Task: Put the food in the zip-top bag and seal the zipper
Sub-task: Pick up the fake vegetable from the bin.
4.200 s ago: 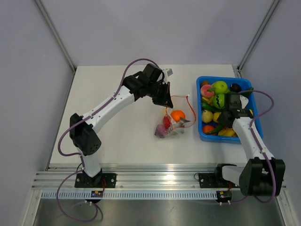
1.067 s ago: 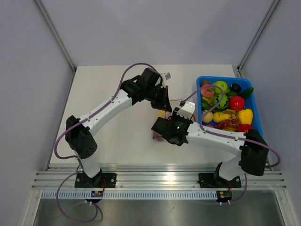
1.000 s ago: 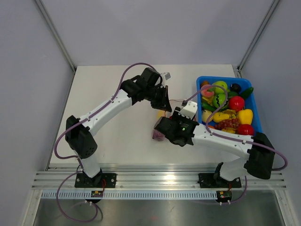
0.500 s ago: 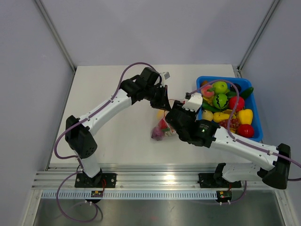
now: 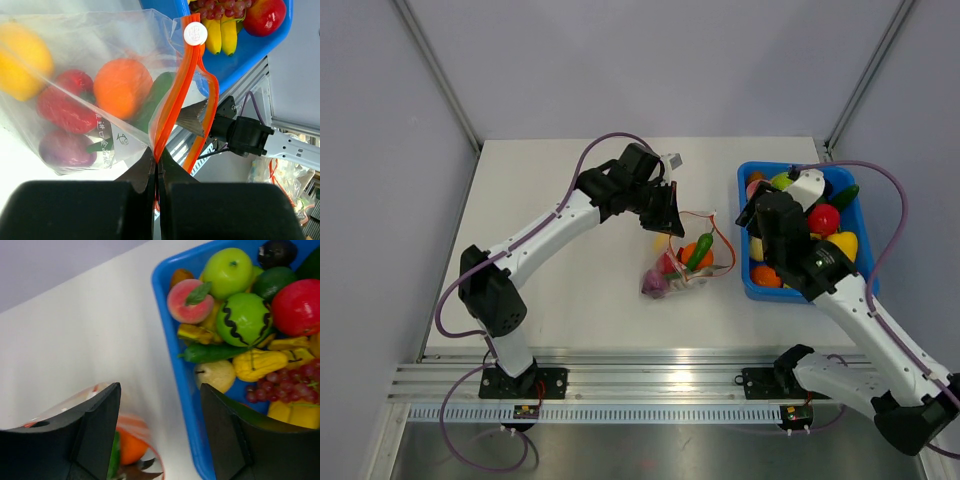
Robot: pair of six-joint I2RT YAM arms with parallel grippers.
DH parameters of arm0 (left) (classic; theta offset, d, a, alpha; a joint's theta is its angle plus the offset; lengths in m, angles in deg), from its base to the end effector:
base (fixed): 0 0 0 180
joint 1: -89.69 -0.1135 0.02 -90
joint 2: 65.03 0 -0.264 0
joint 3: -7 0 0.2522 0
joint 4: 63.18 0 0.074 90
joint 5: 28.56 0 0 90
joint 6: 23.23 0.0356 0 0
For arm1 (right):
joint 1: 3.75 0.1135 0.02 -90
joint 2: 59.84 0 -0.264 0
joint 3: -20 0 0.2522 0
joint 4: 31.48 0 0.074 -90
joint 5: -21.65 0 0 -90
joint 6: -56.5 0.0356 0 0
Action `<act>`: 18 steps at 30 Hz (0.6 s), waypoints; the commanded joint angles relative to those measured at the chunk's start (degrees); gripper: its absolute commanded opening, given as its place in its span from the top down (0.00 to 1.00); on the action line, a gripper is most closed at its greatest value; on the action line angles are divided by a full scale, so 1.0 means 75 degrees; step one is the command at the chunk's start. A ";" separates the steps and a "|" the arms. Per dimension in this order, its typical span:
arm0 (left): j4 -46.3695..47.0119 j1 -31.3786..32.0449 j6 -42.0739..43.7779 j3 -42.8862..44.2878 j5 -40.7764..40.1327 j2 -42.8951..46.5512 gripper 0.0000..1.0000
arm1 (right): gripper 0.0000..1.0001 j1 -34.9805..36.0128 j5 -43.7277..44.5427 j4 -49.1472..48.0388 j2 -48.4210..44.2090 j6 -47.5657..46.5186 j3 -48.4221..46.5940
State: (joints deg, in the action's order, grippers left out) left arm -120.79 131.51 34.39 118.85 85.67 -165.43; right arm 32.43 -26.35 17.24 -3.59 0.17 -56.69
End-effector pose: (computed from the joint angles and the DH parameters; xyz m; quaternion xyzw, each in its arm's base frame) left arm 0.2798 -0.2700 0.3464 0.1527 0.8975 -0.3755 0.1737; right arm 0.1740 0.0977 0.3735 0.1662 0.8052 0.0219 0.5687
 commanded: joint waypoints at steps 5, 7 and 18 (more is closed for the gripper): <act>0.0106 -0.0045 0.0216 0.0059 -0.0066 0.0519 1.00 | 0.33 -0.2292 -0.2130 -0.0043 0.1346 -0.1711 0.0211; 0.0082 -0.0045 0.0286 0.0047 -0.0125 0.0554 1.00 | 0.32 -0.2749 -0.2528 -0.0523 0.1395 -0.2247 0.0527; 0.0211 -0.0057 0.0228 0.0082 0.0062 0.0332 1.00 | 0.28 -0.3231 -0.4557 -0.2505 0.1991 -0.5309 0.1889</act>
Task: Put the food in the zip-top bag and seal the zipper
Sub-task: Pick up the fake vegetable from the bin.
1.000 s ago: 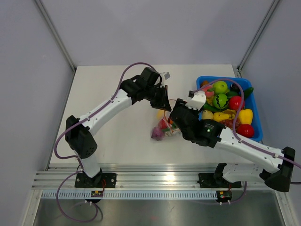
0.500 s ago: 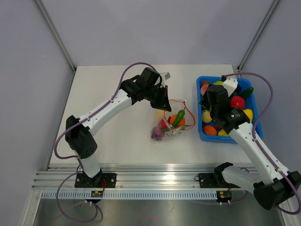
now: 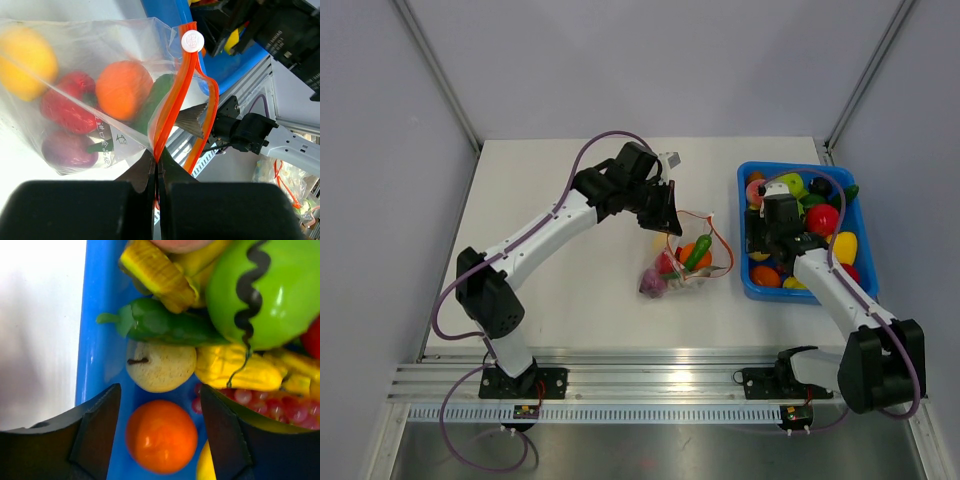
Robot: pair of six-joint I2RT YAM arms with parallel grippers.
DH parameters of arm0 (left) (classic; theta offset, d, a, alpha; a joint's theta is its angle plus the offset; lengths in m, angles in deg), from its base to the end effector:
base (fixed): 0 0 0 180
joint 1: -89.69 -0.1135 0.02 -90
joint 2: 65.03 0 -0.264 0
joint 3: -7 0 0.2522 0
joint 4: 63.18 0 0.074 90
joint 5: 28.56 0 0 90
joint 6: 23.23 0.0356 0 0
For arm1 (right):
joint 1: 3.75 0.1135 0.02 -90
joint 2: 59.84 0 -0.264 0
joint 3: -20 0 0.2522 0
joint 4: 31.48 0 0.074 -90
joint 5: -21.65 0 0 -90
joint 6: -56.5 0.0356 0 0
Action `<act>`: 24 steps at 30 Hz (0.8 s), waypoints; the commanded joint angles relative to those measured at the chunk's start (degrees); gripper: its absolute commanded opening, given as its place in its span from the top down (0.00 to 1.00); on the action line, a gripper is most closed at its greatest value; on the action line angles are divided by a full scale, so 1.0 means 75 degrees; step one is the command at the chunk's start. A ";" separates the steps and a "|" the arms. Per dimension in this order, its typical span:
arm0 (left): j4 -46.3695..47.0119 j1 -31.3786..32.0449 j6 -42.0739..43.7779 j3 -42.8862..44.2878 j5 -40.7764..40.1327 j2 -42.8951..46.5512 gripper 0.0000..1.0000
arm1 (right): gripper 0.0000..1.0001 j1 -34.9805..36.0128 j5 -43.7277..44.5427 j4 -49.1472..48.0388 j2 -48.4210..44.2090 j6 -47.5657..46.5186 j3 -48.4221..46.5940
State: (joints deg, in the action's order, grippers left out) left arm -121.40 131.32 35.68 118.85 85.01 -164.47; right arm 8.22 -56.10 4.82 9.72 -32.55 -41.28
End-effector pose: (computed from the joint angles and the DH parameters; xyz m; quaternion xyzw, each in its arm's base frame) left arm 0.2775 -0.2657 0.3517 0.1598 0.8961 -0.3707 0.1843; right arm 0.2509 0.0455 0.2482 -0.0471 0.9169 -0.0546 0.3925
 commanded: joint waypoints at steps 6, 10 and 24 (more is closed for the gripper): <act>0.0269 -0.0031 0.0079 0.0141 0.0162 0.0227 1.00 | 0.37 -0.0002 -0.0299 -0.0989 0.1295 -0.1521 -0.0741; 0.0210 -0.0031 0.0114 0.0141 0.0115 0.0274 1.00 | 0.36 -0.0013 -0.0064 -0.1318 0.1564 -0.1884 -0.0788; 0.0433 0.0004 -0.0061 0.0094 0.0326 0.0098 1.00 | 0.37 -0.0013 0.0136 -0.1998 0.1447 -0.2575 -0.0800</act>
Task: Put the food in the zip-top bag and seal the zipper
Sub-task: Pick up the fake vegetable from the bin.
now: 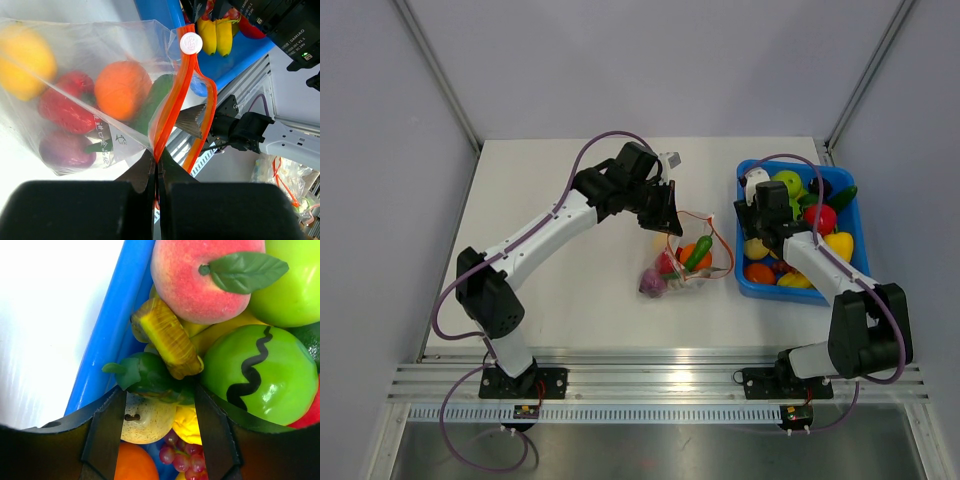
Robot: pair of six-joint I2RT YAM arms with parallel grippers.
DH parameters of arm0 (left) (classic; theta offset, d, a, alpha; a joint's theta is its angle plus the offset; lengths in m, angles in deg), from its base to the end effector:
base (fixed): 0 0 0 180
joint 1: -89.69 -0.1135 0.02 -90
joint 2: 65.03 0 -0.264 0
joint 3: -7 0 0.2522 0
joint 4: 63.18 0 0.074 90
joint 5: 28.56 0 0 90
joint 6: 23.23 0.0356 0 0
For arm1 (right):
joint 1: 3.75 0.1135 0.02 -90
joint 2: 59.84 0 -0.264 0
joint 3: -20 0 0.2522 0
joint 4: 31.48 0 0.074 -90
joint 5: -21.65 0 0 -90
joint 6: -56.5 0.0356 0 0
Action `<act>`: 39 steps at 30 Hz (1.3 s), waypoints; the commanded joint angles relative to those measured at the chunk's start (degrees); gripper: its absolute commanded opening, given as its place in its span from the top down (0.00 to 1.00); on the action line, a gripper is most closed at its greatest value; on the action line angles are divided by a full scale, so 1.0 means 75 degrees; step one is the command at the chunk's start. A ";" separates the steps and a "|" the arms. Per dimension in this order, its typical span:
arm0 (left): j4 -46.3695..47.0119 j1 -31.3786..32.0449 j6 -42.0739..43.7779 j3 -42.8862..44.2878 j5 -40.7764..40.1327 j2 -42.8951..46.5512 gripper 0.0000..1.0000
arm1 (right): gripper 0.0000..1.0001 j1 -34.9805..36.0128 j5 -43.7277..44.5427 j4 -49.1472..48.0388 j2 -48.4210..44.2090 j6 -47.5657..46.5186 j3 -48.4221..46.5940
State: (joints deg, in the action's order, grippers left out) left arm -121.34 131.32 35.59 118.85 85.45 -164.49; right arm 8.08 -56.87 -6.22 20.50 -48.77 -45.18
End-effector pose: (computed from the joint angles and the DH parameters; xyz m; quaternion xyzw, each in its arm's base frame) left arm 0.2774 -0.2659 0.3517 0.1605 0.8953 -0.3736 0.1820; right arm 0.2971 0.0550 0.2372 -0.1709 0.8880 -0.1033 0.4143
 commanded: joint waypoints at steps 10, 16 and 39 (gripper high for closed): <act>0.0354 0.0028 -0.0061 0.0223 0.0338 0.0019 1.00 | 0.44 0.0016 0.0437 -0.0726 0.0668 -0.0543 -0.0187; 0.0330 0.0086 -0.0038 0.0305 0.0349 -0.0051 1.00 | 0.80 0.0016 0.0473 -0.0867 -0.0163 -0.0168 0.0023; 0.0448 0.0134 0.0079 0.0282 0.0408 -0.0051 1.00 | 0.93 0.0016 0.0191 0.1640 -0.2285 0.0782 -0.1006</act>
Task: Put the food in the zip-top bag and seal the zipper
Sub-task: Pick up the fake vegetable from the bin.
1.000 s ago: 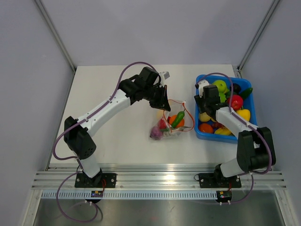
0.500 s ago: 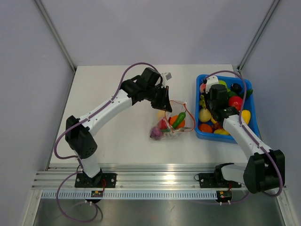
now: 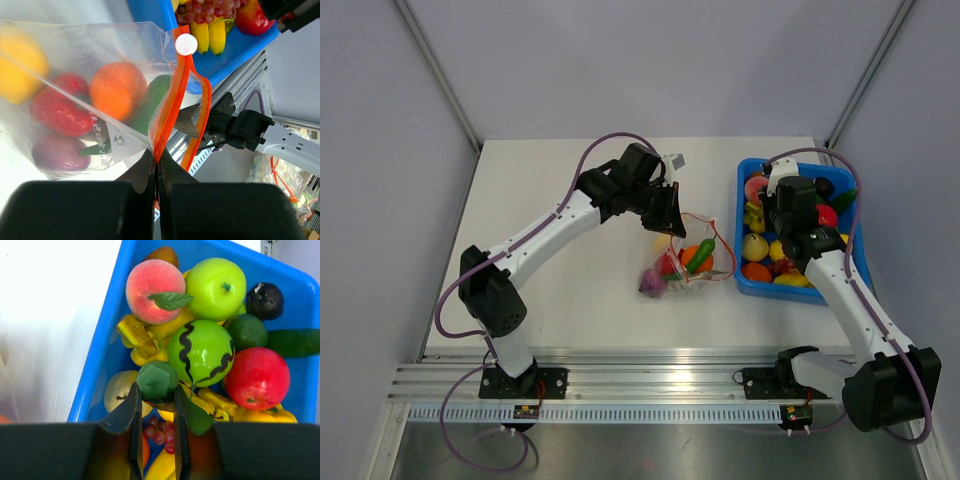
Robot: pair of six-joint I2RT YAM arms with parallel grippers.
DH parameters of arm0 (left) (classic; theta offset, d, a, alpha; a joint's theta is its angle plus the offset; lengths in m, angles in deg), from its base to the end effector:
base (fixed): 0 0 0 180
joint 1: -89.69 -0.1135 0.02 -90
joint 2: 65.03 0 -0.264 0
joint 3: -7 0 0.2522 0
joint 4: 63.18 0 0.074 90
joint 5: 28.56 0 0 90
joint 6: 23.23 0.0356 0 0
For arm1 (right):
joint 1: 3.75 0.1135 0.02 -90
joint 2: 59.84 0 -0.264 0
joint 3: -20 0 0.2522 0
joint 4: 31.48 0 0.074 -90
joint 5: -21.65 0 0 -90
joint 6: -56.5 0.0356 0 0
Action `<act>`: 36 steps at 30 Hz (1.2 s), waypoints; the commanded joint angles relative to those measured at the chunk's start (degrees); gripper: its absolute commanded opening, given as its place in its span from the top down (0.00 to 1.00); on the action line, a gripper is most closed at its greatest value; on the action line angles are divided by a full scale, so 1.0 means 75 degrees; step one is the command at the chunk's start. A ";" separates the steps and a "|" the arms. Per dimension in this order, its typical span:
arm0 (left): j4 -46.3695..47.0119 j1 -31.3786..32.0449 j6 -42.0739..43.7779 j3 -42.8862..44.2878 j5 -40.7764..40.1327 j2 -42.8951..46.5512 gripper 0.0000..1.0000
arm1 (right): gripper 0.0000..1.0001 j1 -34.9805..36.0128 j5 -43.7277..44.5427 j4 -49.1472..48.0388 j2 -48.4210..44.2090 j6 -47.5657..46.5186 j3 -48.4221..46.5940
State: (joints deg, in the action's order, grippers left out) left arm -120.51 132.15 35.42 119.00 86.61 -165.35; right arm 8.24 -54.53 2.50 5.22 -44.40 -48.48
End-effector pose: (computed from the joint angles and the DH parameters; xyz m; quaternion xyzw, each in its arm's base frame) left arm 0.2764 -0.2735 0.3483 0.1693 0.8916 -0.3825 0.1734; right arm 0.2501 0.0444 0.3127 -0.1126 0.8568 -0.0998 0.4931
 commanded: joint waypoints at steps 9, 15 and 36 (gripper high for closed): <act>0.0360 0.0034 0.0067 0.0226 0.0195 0.0074 1.00 | 0.93 -0.0016 -0.0203 0.1509 -0.0822 0.0632 -0.0965; 0.0337 0.0023 0.0055 0.0308 0.0172 0.0051 1.00 | 0.92 -0.0005 -0.0226 0.2166 -0.1244 0.0995 -0.1341; 0.0314 0.0023 -0.0308 0.0554 0.0020 -0.0102 1.00 | 0.96 -0.0005 -0.3106 0.1212 -0.2369 0.4401 -0.2116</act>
State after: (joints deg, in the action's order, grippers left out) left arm -120.53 132.15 34.15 120.16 86.50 -166.15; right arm 8.22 -66.83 22.48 -10.41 -20.92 -65.76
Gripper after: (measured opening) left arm 0.004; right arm 0.256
